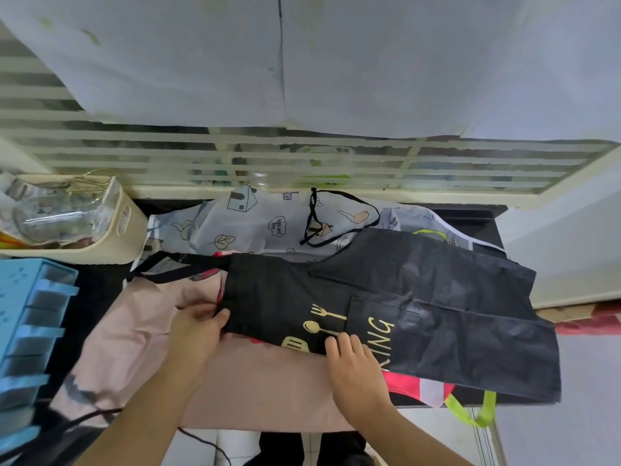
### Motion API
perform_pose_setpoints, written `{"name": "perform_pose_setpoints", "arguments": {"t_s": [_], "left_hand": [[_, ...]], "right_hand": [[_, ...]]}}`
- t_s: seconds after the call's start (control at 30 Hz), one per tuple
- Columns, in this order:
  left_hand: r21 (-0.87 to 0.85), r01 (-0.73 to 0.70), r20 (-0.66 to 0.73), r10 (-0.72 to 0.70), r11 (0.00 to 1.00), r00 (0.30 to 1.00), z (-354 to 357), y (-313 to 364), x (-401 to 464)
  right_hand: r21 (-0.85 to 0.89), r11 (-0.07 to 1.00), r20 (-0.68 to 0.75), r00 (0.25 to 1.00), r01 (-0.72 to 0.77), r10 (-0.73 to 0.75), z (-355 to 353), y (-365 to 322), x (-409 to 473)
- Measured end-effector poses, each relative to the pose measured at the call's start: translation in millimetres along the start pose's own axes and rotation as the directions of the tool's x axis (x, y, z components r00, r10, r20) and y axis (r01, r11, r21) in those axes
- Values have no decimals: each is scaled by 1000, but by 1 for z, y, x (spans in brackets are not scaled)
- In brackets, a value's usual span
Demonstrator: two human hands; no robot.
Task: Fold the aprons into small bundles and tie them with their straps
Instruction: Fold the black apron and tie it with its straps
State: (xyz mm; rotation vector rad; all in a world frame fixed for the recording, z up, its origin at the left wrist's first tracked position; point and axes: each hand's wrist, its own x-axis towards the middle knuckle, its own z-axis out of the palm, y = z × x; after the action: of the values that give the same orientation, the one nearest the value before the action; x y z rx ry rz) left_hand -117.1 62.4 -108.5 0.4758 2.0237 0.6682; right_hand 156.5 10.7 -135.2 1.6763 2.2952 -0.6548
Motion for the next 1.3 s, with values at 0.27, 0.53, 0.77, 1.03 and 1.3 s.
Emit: {"name": "perform_pose_setpoints", "arguments": {"t_s": [0.27,0.53,0.77,1.03,1.3], "left_hand": [[133,-188,-117,204,973,972,-22,6,-17],[-536,28,72,12,844,997,3,5,-50],[-124,247,353,-190,961,916,94,-11,-83],[-440,-21,39,42,898,998,96,13,-89],[-621,-113,96,218,775,971,95,54,-107]], "right_hand": [[-55,997,34,998,-60,62,-2,7,-16],[78,930,-121,923,-359,366,5,78,-40],[136,981,-131,979,-139,157,9,105,-51],[127,869,-84,868,-478,489,-8,239,-108],[694,593,88,866,-408,492,-79,347,-122]]}}
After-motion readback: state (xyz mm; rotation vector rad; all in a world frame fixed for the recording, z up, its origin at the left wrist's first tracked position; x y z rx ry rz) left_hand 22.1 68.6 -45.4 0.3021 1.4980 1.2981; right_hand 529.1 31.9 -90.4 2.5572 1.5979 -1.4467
